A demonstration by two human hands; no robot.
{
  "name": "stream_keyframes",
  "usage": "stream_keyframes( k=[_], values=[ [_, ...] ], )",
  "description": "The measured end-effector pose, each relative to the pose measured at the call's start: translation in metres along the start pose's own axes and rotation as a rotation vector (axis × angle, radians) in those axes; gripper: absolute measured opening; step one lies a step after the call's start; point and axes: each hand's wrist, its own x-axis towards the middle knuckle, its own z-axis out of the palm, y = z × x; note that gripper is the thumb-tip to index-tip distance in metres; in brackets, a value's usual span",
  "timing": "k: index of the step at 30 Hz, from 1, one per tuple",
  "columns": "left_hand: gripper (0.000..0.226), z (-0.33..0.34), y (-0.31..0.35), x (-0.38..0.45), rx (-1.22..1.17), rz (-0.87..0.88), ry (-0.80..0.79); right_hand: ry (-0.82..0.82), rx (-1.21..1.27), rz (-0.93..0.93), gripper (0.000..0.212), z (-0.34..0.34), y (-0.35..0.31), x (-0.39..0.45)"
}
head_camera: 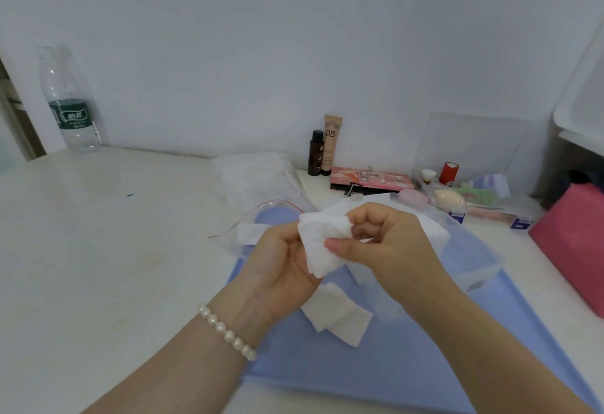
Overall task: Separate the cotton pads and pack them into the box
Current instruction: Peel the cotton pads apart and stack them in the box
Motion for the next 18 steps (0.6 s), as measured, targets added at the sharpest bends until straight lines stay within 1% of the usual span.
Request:
stream_keyframes(
  k=[2, 3, 4, 7, 8, 9, 12, 14, 15, 18],
  values=[
    [0.03, -0.001, -0.003, 0.002, 0.066, 0.006, 0.026, -0.026, 0.047, 0.062, 0.023, -0.004, -0.001, 0.001],
    [0.03, -0.001, -0.004, 0.003, 0.082, 0.027, 0.034, -0.015, 0.114, 0.089, 0.022, -0.007, -0.003, 0.002],
    [0.028, -0.001, -0.006, 0.005, 0.077, 0.067, 0.05, 0.017, 0.22, 0.114, 0.019, -0.009, -0.004, 0.003],
    [0.027, 0.002, -0.012, 0.009, 0.032, 0.233, 0.106, 0.097, 0.692, 0.193, 0.011, -0.016, -0.012, 0.004],
    [0.027, 0.003, -0.013, 0.009, 0.03, 0.286, 0.118, 0.096, 0.802, 0.217, 0.01, -0.015, -0.016, 0.002],
    [0.027, 0.004, -0.014, 0.008, 0.04, 0.332, 0.123, 0.085, 0.851, 0.24, 0.012, -0.012, -0.017, 0.0],
    [0.029, 0.005, -0.018, 0.004, 0.116, 0.387, 0.092, 0.023, 0.814, 0.294, 0.029, 0.006, -0.013, -0.009],
    [0.028, 0.006, -0.022, 0.002, 0.183, 0.382, 0.08, 0.051, 0.724, 0.314, 0.035, 0.015, -0.006, -0.01],
    [0.027, 0.006, -0.023, 0.002, 0.207, 0.374, 0.088, 0.086, 0.681, 0.316, 0.033, 0.017, -0.003, -0.01],
    [0.03, 0.007, -0.025, 0.003, 0.206, 0.339, 0.104, 0.178, 0.614, 0.322, 0.017, 0.018, 0.003, -0.008]
  ],
)
